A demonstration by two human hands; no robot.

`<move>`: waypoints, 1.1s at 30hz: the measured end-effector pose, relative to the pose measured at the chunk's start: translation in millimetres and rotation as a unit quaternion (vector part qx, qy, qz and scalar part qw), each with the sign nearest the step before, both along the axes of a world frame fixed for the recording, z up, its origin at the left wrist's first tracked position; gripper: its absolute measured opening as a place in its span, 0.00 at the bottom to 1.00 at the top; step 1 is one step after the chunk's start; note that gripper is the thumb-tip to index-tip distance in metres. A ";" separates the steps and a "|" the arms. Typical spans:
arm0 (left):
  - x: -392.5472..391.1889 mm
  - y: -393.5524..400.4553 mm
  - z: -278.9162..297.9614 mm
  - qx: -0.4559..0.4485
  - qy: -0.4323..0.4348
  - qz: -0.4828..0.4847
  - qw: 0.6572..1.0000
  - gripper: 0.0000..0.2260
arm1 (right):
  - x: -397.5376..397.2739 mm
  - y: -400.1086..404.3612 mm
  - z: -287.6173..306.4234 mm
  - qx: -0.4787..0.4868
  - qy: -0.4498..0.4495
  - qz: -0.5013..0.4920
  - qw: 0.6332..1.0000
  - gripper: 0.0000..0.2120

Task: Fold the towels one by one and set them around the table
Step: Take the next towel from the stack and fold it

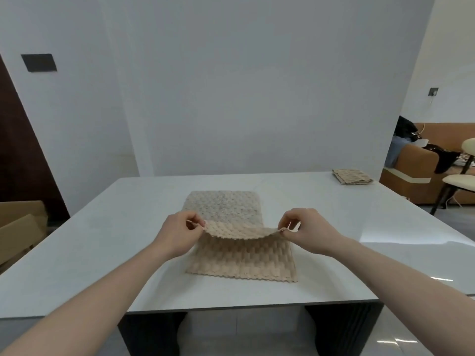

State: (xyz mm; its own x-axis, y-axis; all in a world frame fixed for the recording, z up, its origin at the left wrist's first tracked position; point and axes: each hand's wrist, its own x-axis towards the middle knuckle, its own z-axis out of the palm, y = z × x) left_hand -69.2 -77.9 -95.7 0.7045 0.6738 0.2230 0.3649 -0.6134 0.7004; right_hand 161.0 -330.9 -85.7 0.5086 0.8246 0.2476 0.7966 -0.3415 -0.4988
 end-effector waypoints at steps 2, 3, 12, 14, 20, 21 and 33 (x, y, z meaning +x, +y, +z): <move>-12.6 -3.3 -13.6 0.013 0.004 -0.002 1.000 0.08 | -8.9 -6.5 -10.4 -0.023 0.002 0.009 1.000 0.04; -17.5 -4.3 -20.1 0.020 0.010 -0.004 1.000 0.08 | -12.9 -9.5 -15.6 -0.032 0.003 0.013 0.999 0.04; -38.9 -9.3 -52.8 0.030 0.128 -0.073 0.989 0.07 | -30.9 -23.5 -55.5 -0.097 0.009 0.053 0.994 0.06; -37.1 -9.9 -47.8 0.052 0.169 -0.082 0.981 0.07 | -32.6 -26.0 -57.5 -0.108 0.012 0.061 0.992 0.08; 5.7 -43.7 -24.8 0.135 0.143 -0.120 0.973 0.16 | -25.2 -6.0 -56.1 0.002 0.020 -0.019 1.000 0.12; 17.8 -52.4 -28.4 0.137 0.151 -0.136 0.969 0.20 | -24.2 1.7 -58.8 0.001 0.008 -0.030 1.000 0.14; 65.7 -75.8 -88.3 0.219 0.287 -0.136 0.922 0.31 | -29.7 25.6 -108.3 -0.176 -0.034 -0.115 0.977 0.36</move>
State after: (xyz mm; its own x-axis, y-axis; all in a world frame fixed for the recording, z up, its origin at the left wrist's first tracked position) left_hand -3.5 -153.7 -184.0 0.9208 0.3889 -0.0304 0.3899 -0.9152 0.1016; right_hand 131.4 -305.3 -194.0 0.6822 0.7311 0.0088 0.7064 -0.6559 -0.2662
